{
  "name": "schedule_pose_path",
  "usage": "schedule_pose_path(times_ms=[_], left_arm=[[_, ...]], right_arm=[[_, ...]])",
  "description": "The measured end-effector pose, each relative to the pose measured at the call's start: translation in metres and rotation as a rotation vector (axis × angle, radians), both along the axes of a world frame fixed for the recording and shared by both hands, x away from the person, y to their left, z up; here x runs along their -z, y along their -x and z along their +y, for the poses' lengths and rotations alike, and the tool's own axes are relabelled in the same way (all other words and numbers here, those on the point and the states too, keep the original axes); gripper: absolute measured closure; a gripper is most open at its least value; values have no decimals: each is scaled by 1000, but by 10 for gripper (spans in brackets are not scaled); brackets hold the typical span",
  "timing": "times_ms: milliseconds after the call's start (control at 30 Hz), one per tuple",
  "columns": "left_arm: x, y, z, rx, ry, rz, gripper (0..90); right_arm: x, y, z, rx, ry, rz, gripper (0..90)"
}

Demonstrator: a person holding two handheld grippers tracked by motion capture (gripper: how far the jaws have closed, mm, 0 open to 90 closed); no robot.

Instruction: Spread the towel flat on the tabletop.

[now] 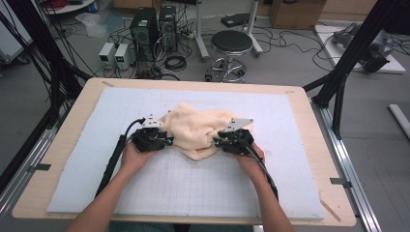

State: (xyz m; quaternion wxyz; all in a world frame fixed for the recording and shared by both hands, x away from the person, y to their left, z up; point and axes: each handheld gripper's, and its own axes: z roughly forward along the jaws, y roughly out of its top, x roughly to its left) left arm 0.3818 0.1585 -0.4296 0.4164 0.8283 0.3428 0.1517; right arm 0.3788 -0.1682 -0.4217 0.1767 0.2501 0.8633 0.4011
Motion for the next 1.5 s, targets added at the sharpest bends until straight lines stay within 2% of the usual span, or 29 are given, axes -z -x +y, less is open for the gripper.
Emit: schedule_pose_path(times_ms=[33, 167, 333, 400, 467, 500, 567, 600, 633, 667, 733, 833, 900, 933, 967, 1067, 1133, 1167, 1200, 1233, 1267, 1300, 1333, 1400, 1500], left_arm=[[-2, 1, 1, 5, -5, -6, 752], [-16, 11, 7, 32, -21, -42, 798], [-41, 34, 18, 62, 15, -99, 810], [-51, 45, 21, 84, 27, -119, 813], [-61, 58, 23, 110, 49, -130, 813], [-69, 68, 25, 135, 67, -132, 813], [-80, 84, 26, 164, 66, -168, 816], [-85, 89, 26, 172, 66, -166, 818], [-91, 95, 26, 183, 67, -171, 821], [-97, 101, 26, 192, 67, -187, 821], [-111, 111, 28, 208, 85, -204, 828], [-134, 116, 32, 227, 82, -233, 832], [-142, 107, 32, 217, 61, -243, 833], [-143, 102, 32, 206, 60, -237, 833], [-142, 90, 30, 188, 53, -231, 833], [-126, 51, 25, 107, 27, -185, 833], [-111, 23, 22, 41, 6, -136, 832], [-98, 2, 20, -6, -17, -102, 825], [-88, -12, 19, -48, -23, -63, 799], [-79, -24, 19, -76, -43, -33, 761], [-71, -32, 19, -103, -71, -18, 666], [-66, -36, 19, -115, -83, -7, 666], [-61, -39, 20, -114, -84, 16, 641], [-57, -37, 22, -79, -64, 24, 600], [-56, -27, 27, -21, -29, 3, 581]], right_arm=[[1, -1, 1, -14, 13, -1, 797], [-3, 3, -2, -37, -8, 16, 827], [-25, 22, -10, -70, -43, -40, 833], [-38, 35, -14, -83, -56, -68, 835], [-54, 52, -16, -110, -29, -100, 835], [-54, 52, -16, -110, -29, -100, 835], [-65, 67, -17, -131, -12, -112, 836], [-74, 77, -19, -133, -8, -120, 836], [-86, 89, -22, -149, -16, -134, 836], [-86, 89, -22, -149, -16, -134, 836], [-100, 103, -26, -162, -28, -145, 835], [-124, 116, -34, -180, -40, -177, 835], [-137, 116, -38, -180, -53, -184, 835], [-142, 114, -39, -178, -46, -192, 834], [-143, 110, -39, -173, -38, -200, 834], [-132, 75, -33, -132, -5, -160, 834], [-116, 48, -29, -97, -16, -108, 833], [-106, 31, -27, -70, -11, -85, 832], [-92, 9, -24, -29, -3, -48, 831], [-82, -8, -22, -9, -17, -3, 824], [-63, -35, -20, 54, 13, 31, 788], [-63, -35, -20, 54, 13, 31, 788], [-57, -42, -20, 62, 17, 43, 752], [-46, -55, -24, 101, 26, 72, 695], [-49, -54, -33, 84, -50, 82, 639]])
